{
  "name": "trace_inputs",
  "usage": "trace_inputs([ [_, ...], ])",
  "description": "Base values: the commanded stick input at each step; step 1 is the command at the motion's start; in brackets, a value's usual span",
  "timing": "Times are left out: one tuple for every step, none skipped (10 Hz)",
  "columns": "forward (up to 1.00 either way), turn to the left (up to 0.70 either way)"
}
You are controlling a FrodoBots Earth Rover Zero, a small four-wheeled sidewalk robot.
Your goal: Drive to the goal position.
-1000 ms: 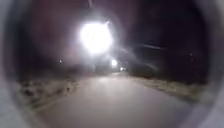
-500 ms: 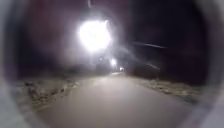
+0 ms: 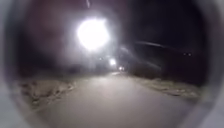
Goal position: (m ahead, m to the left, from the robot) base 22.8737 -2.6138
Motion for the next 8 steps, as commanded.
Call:
trace_inputs([
  [0.85, 0.0],
  [0.85, 0.0],
  [0.85, 0.0],
  [0.85, 0.0],
  [0.85, 0.0],
  [0.85, 0.0],
  [0.85, 0.0],
  [0.85, 0.0],
])
